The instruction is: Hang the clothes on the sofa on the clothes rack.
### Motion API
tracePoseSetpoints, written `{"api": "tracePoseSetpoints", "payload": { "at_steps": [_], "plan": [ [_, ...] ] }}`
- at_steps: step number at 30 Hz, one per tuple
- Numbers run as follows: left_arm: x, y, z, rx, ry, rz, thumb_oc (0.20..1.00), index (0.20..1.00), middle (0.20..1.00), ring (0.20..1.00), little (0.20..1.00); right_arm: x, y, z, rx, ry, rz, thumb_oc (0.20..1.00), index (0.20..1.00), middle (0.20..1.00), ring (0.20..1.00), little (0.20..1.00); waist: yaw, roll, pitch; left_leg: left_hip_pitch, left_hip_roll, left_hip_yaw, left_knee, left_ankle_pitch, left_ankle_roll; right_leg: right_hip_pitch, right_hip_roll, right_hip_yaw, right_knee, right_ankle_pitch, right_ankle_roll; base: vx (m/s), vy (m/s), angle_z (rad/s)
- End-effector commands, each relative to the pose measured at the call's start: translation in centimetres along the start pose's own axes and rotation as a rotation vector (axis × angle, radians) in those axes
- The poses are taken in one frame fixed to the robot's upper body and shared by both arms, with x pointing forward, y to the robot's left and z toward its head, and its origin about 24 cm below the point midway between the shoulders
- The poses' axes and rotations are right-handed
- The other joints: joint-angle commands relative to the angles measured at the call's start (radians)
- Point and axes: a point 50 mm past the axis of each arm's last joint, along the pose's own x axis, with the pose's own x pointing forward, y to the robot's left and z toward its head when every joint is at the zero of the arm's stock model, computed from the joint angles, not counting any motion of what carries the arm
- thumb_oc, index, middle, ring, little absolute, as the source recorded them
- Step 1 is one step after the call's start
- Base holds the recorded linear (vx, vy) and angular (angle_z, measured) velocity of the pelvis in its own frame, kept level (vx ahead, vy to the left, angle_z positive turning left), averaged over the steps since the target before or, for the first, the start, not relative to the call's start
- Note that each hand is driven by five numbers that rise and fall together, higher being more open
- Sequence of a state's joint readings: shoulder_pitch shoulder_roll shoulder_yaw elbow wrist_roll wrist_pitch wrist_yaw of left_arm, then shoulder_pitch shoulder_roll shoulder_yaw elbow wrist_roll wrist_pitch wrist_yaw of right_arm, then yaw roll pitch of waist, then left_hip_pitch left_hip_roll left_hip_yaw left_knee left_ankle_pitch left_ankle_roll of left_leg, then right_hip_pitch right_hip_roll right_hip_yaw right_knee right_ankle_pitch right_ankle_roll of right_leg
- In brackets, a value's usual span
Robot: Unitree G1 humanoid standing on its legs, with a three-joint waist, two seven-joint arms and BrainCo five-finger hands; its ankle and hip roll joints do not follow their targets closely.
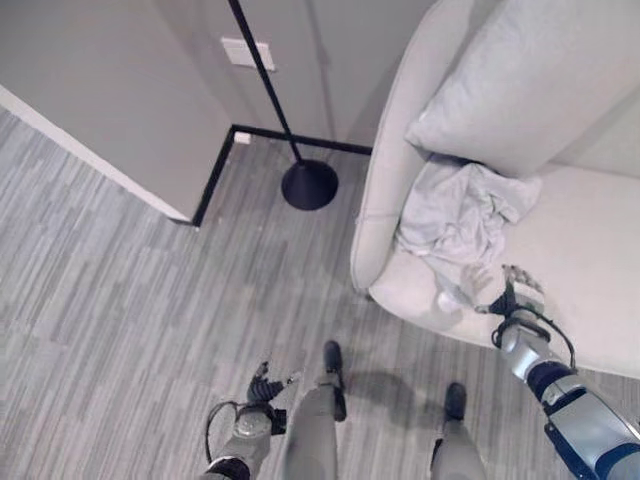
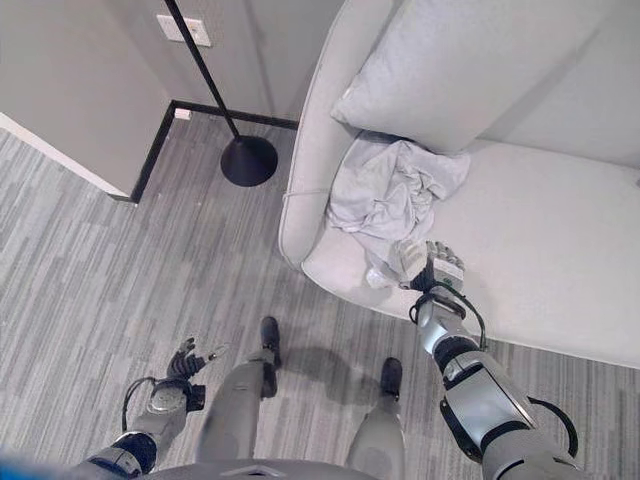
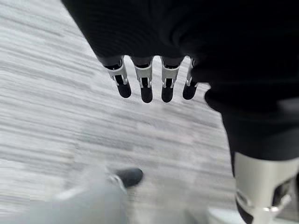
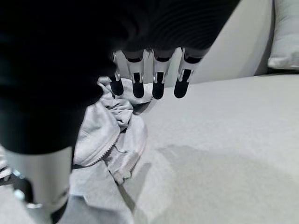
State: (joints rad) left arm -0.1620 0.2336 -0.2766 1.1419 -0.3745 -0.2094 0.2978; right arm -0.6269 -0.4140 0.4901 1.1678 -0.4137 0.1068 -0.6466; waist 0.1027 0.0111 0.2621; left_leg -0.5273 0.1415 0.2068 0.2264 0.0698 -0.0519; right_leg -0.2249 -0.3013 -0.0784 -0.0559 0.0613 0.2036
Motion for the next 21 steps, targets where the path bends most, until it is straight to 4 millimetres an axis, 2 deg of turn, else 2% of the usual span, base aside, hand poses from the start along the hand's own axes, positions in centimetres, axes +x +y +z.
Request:
{"api": "tracePoseSetpoints", "payload": {
  "at_steps": [1, 2, 3, 5, 6, 7, 8, 9, 10, 11, 12, 15, 16, 21],
  "plan": [
    [-0.1, -0.4, 0.2, -0.021, -0.014, 0.030, 1.000, 1.000, 1.000, 1.000, 1.000, 2.7, -4.9, -0.5, 0.006, 0.050, -0.230, 1.000, 1.000, 1.000, 1.000, 1.000, 0.044, 0.028, -0.018, -0.158, 0.069, -0.094, 0.115, -0.009, -0.054, 0.033, -0.043, -0.011, 0.020, 0.046, -0.012, 0.04, 0.028, -0.01],
    [-0.1, -0.5, 0.1, -0.017, -0.011, 0.031, 1.000, 1.000, 1.000, 1.000, 1.000, 2.9, -5.3, -1.0, -0.003, 0.079, -0.255, 1.000, 1.000, 1.000, 1.000, 1.000, 0.050, 0.035, -0.019, -0.176, 0.067, -0.097, 0.129, -0.013, -0.052, 0.028, -0.046, -0.015, 0.019, 0.048, -0.011, 0.13, 0.030, 0.04],
    [-0.2, -0.6, 0.4, -0.018, -0.033, 0.028, 1.000, 1.000, 1.000, 1.000, 1.000, 3.7, -7.1, -2.4, -0.001, 0.155, -0.321, 1.000, 1.000, 1.000, 1.000, 1.000, 0.076, 0.054, -0.018, -0.202, 0.058, -0.109, 0.167, -0.048, -0.060, 0.037, -0.056, -0.026, 0.011, 0.037, -0.008, 0.13, 0.039, 0.08],
    [-0.2, -0.7, 0.6, -0.021, -0.043, 0.023, 1.000, 1.000, 1.000, 1.000, 1.000, 3.9, -7.8, -2.7, 0.005, 0.175, -0.347, 1.000, 1.000, 1.000, 1.000, 1.000, 0.082, 0.062, -0.016, -0.215, 0.054, -0.110, 0.177, -0.053, -0.058, 0.036, -0.060, -0.029, 0.010, 0.037, -0.007, 0.08, 0.043, 0.19],
    [-0.3, -0.9, 1.4, -0.038, -0.088, 0.012, 1.000, 1.000, 1.000, 1.000, 1.000, 4.3, -9.2, -3.5, 0.015, 0.208, -0.409, 1.000, 1.000, 1.000, 1.000, 1.000, 0.093, 0.079, -0.012, -0.241, 0.045, -0.111, 0.201, -0.064, -0.055, 0.030, -0.072, -0.037, 0.010, 0.038, -0.002, 0.03, 0.037, 0.20],
    [-0.3, -0.9, 1.4, -0.038, -0.088, 0.012, 1.000, 1.000, 1.000, 1.000, 1.000, 4.3, -9.2, -3.5, 0.015, 0.208, -0.409, 1.000, 1.000, 1.000, 1.000, 1.000, 0.093, 0.079, -0.013, -0.242, 0.045, -0.112, 0.202, -0.064, -0.055, 0.030, -0.072, -0.037, 0.010, 0.038, -0.002, 0.04, 0.049, 0.16],
    [-0.4, -1.2, 2.0, -0.040, -0.121, -0.006, 1.000, 1.000, 1.000, 1.000, 1.000, 4.5, -10.2, -4.0, 0.019, 0.223, -0.445, 1.000, 1.000, 1.000, 1.000, 1.000, 0.100, 0.088, -0.011, -0.253, 0.037, -0.112, 0.211, -0.069, -0.053, 0.027, -0.078, -0.040, 0.009, 0.036, -0.002, 0.04, 0.053, 0.12],
    [-0.6, -1.3, 2.7, -0.044, -0.164, -0.029, 1.000, 1.000, 1.000, 1.000, 1.000, 4.9, -12.2, -4.9, 0.053, 0.263, -0.515, 1.000, 1.000, 1.000, 1.000, 1.000, 0.114, 0.108, -0.008, -0.280, 0.021, -0.109, 0.235, -0.081, -0.050, 0.021, -0.092, -0.047, 0.007, 0.038, 0.003, 0.06, 0.078, 0.14],
    [-0.7, -1.3, 2.9, -0.039, -0.178, -0.038, 1.000, 1.000, 1.000, 1.000, 1.000, 5.2, -13.3, -5.4, 0.076, 0.283, -0.544, 1.000, 1.000, 1.000, 1.000, 1.000, 0.120, 0.118, -0.007, -0.294, 0.013, -0.107, 0.246, -0.086, -0.049, 0.019, -0.100, -0.051, 0.004, 0.038, 0.006, 0.05, 0.067, 0.15],
    [-0.7, -1.3, 2.9, -0.039, -0.178, -0.039, 1.000, 1.000, 1.000, 1.000, 1.000, 5.2, -13.4, -5.4, 0.076, 0.283, -0.544, 1.000, 1.000, 1.000, 1.000, 1.000, 0.121, 0.118, -0.008, -0.295, 0.013, -0.108, 0.247, -0.087, -0.049, 0.019, -0.100, -0.051, 0.004, 0.038, 0.006, 0.04, 0.093, 0.13],
    [-0.8, -1.1, 2.6, -0.034, -0.172, -0.045, 1.000, 1.000, 1.000, 1.000, 1.000, 5.6, -15.3, -6.0, 0.123, 0.302, -0.589, 1.000, 1.000, 1.000, 1.000, 1.000, 0.130, 0.137, -0.002, -0.318, -0.003, -0.102, 0.262, -0.095, -0.045, 0.013, -0.118, -0.062, -0.002, 0.044, 0.014, 0.04, 0.104, 0.13],
    [-0.8, -0.9, 2.1, -0.027, -0.157, -0.046, 1.000, 1.000, 1.000, 1.000, 1.000, 5.8, -16.4, -6.2, 0.174, 0.310, -0.605, 1.000, 1.000, 1.000, 1.000, 1.000, 0.135, 0.152, 0.002, -0.340, -0.015, -0.096, 0.275, -0.105, -0.040, 0.004, -0.133, -0.070, -0.006, 0.050, 0.020, 0.03, 0.106, 0.09],
    [-0.8, -0.7, 1.8, -0.023, -0.146, -0.042, 1.000, 1.000, 1.000, 1.000, 1.000, 6.2, -17.4, -5.9, 0.244, 0.291, -0.608, 1.000, 1.000, 1.000, 1.000, 1.000, 0.140, 0.168, 0.012, -0.372, -0.025, -0.088, 0.302, -0.119, -0.034, -0.012, -0.149, -0.074, -0.007, 0.059, 0.025, 0.01, 0.075, 0.06],
    [-0.9, -1.1, 2.4, -0.061, -0.171, -0.065, 1.000, 1.000, 1.000, 1.000, 1.000, 6.5, -18.5, -6.2, 0.328, 0.299, -0.582, 1.000, 1.000, 1.000, 1.000, 1.000, 0.148, 0.191, 0.032, -0.443, -0.048, -0.073, 0.347, -0.136, -0.024, -0.041, -0.178, -0.093, -0.009, 0.073, 0.034, 0.01, 0.066, 0.03]
  ]
}}
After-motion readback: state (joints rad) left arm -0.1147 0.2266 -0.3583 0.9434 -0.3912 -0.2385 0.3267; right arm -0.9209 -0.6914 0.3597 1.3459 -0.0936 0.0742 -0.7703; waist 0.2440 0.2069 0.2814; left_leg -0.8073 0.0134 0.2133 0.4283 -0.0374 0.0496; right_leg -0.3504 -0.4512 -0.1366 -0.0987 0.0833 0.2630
